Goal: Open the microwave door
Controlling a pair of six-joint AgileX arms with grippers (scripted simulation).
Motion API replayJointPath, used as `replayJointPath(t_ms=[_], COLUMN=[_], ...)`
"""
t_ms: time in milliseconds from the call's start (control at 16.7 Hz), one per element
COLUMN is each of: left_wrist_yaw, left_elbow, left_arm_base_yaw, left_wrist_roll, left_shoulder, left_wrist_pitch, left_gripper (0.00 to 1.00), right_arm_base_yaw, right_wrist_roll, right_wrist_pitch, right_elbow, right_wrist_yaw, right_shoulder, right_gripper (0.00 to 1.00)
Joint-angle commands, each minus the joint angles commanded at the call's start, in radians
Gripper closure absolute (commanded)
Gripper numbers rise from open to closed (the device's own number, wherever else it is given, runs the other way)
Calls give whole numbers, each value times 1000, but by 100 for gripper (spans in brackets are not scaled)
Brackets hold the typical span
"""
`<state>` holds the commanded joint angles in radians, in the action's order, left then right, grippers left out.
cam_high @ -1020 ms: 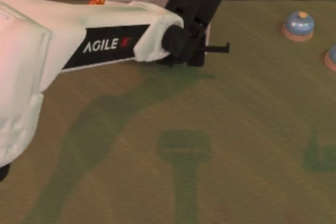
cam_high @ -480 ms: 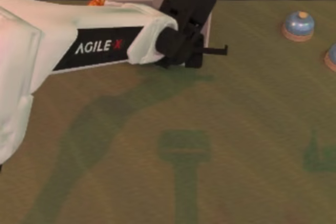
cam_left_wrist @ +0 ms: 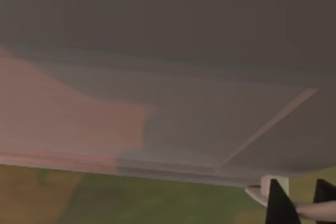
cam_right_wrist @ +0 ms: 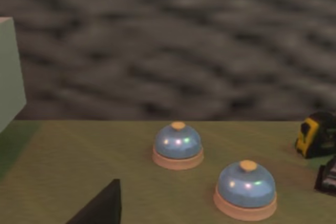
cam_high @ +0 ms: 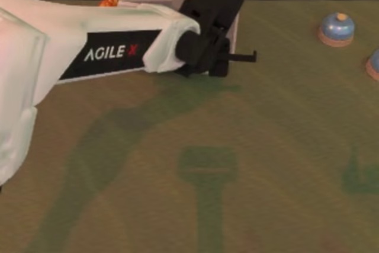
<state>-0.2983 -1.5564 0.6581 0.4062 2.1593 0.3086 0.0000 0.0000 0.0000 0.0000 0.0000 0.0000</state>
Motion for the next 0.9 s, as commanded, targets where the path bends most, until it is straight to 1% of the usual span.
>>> replayJointPath(t_ms=[720, 900], left_wrist_yaw=[0, 11], left_elbow=[0, 9], left_arm_base_yaw=[0, 5], left_wrist_roll=[0, -5], left_shoulder=[0, -4], left_wrist_pitch=[0, -6], left_gripper=[100, 100], right_arm_base_yaw=[0, 0], right_wrist_roll=[0, 0], right_wrist_pitch=[0, 0], right_elbow=[0, 0], right_wrist_yaw=[0, 0], right_shoulder=[0, 0], right_gripper=[0, 0])
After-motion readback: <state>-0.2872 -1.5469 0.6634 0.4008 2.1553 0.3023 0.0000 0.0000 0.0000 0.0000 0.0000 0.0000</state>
